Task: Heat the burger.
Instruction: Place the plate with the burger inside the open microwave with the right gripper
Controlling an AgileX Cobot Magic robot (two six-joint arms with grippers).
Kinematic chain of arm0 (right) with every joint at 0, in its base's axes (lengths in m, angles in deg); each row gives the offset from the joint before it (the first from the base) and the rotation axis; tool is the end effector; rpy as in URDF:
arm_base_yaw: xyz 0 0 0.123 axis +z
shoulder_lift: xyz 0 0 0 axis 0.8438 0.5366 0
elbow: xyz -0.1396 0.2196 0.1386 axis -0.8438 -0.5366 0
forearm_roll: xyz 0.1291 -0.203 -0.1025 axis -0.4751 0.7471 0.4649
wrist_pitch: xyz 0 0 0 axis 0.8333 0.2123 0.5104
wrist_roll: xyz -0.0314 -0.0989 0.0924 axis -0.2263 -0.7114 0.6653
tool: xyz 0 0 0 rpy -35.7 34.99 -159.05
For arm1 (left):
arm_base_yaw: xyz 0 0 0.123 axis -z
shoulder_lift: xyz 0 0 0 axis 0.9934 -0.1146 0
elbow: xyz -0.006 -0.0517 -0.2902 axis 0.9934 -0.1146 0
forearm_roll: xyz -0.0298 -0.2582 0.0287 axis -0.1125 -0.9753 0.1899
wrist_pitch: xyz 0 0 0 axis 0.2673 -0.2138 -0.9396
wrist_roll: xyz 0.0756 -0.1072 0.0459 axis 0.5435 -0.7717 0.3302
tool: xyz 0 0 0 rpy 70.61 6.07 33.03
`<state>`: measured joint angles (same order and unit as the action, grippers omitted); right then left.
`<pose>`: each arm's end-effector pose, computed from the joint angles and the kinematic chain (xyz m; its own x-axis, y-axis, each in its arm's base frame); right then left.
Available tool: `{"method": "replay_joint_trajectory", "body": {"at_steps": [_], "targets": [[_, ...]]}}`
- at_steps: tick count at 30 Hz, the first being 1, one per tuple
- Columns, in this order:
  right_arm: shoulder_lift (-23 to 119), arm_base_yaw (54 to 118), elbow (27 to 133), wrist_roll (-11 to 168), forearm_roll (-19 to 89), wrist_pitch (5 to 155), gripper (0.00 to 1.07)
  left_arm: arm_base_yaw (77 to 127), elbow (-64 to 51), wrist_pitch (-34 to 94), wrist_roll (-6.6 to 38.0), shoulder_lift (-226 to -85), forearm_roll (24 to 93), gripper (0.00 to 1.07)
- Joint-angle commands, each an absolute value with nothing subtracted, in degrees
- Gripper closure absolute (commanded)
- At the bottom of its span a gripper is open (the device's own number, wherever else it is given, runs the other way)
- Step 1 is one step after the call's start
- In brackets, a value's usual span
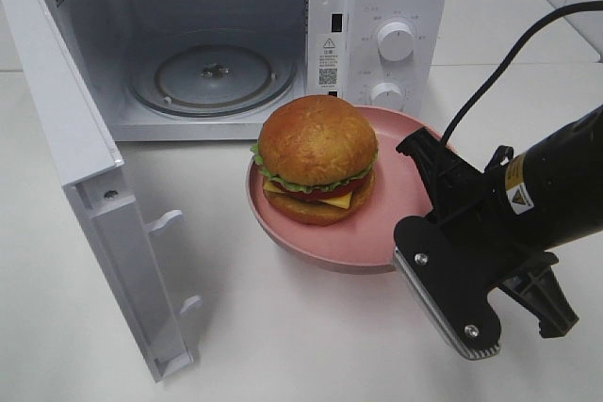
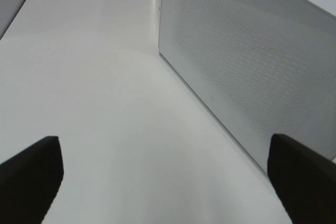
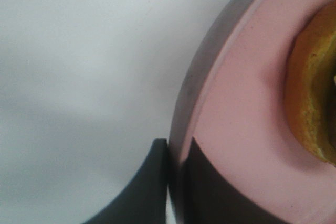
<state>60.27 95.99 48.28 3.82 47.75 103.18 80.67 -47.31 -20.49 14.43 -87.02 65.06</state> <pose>0.2230 0.1640 0.1486 0.6016 -0.7956 0.0716 -0.6616 -0.5464 -0.5135 0.0337 -0.0155 0.2640 -0.4482 -0.0449 -0.8928 0.0523 0.9957 -0.0763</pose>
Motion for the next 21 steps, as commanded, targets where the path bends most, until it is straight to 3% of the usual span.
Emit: {"method": "replay_joint_trajectory", "body": {"at_steps": [1,21], "targets": [[59.7,95.76,49.37,5.02,48.38,98.88,1.07,80.67,-47.25,-20.03,14.49,-86.1,64.83,0.09],[68.06,97.54,58.25,6.63,47.81,97.68,1.07,80.67,-47.25,-20.03,14.49,-86.1,64.83,0.09]]}}
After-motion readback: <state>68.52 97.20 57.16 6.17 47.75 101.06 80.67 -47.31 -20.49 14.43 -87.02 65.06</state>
